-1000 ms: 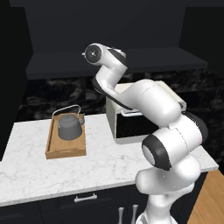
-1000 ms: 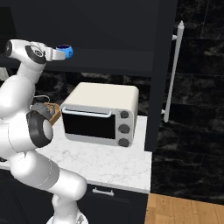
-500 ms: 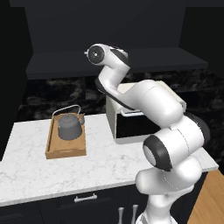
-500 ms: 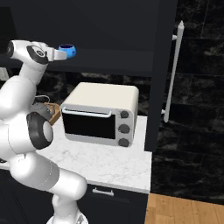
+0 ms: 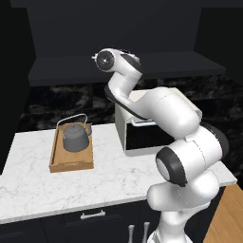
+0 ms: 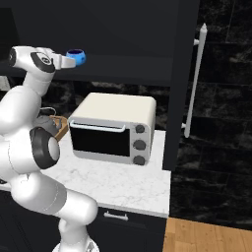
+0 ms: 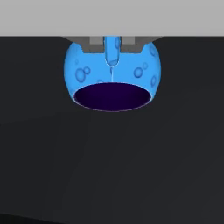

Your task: Pick the kettle from the counter and place it on the tray. Then pick the mug from the cabinet and place it on the tray. Then close the cabinet doors.

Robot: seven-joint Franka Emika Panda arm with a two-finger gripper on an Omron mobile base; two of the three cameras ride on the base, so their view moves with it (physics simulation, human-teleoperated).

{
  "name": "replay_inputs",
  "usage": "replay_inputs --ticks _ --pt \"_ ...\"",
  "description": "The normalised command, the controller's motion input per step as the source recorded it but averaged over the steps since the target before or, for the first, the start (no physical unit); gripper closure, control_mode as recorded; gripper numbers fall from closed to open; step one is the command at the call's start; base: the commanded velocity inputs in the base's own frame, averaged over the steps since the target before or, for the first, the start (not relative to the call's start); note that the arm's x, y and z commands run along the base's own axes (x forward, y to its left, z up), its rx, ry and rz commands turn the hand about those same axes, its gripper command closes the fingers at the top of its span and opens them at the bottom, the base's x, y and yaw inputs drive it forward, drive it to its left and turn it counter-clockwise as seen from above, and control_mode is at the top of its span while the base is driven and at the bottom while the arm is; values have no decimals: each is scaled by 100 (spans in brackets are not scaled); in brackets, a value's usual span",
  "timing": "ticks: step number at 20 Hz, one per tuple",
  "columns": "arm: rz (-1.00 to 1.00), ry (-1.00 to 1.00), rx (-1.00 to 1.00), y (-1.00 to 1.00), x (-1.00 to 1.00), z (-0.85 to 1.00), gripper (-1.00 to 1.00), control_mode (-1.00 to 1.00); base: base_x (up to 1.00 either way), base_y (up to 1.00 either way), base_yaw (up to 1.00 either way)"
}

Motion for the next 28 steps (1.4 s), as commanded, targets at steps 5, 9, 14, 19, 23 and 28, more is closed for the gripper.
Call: replay_inputs --ticks 5,9,14,19,23,28 --pt "0 -7 0 0 -19 0 100 -100 0 0 0" --pt "0 -5 0 -2 -36 0 100 -100 0 0 0" --pt "0 -7 0 -3 -47 0 100 -100 0 0 0" --pt "0 -9 0 -8 -64 1 100 -100 0 0 0" --pt "1 -12 -1 5 -77 17 100 -100 0 0 0" --pt "4 2 -6 39 -64 9 100 -100 0 0 0"
